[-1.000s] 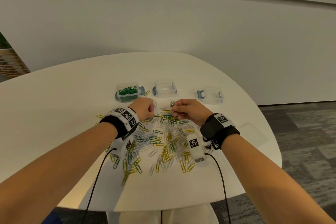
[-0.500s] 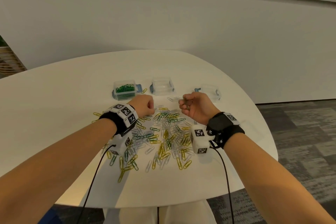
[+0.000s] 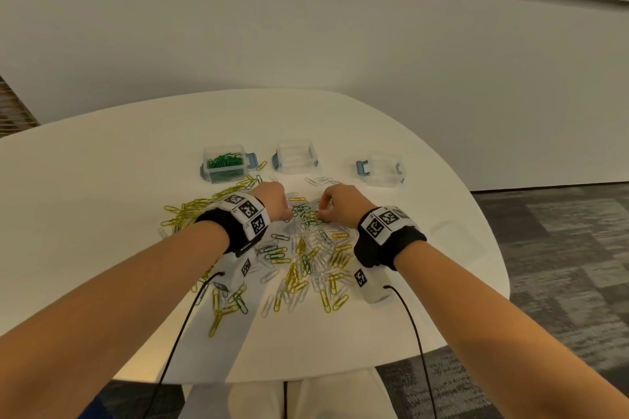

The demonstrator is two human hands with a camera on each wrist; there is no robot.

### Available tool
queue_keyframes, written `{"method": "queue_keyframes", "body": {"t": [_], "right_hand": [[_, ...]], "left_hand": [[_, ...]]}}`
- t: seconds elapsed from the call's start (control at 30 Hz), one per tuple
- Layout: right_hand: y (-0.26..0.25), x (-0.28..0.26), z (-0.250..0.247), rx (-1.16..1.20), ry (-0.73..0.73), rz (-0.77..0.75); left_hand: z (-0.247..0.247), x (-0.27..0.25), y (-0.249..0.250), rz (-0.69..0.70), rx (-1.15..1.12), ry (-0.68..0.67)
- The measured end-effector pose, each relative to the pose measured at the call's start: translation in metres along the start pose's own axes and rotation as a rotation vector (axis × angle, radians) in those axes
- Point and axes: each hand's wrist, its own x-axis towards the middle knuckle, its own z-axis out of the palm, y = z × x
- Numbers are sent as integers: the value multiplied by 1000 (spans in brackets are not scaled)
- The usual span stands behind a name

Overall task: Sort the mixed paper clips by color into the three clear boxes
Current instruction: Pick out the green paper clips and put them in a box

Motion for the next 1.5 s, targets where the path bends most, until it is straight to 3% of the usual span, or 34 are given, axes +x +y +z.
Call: {"method": "queue_keyframes", "body": {"t": [0.2,0.33,0.47,0.57,0.67,0.87,1.0,1.17,1.3,1.37,1.43,1.5], "right_hand": [[-2,-1,-2,-166,-250,-31],[9,-9,-3,11,-183,-24],[20,-15,-6,123,-18,-30],[11,-14,-6,51,-31,-80],[1,-11,-3,-4,-81,-78],[-9,-7,5,-181,-241,-57],[-3,-9,2,-182,-196,-64],[8,-16,-5,43,-94,-72],[1,-13,8,-113,-167,-112],[2,-9,9,-157,-209,-114],[6,-8,4,-144,-216,-118],[16,-7,-4,113,-133,-82]], "left_hand": [[4,-7,-2,66,7,5],[-1,-15,-8,150,-170,42],[-5,-18,-21,83,-204,106],[-4,-16,-23,31,-136,144],[-4,-17,-9,107,-106,166],[3,-15,7,163,52,69],[6,-15,5,184,21,67],[6,-10,-9,98,-423,172],[5,-4,5,-113,-1139,10],[5,-3,12,-168,-1237,-18],[4,-3,16,-98,-913,42],[6,-4,18,74,-378,137]]}}
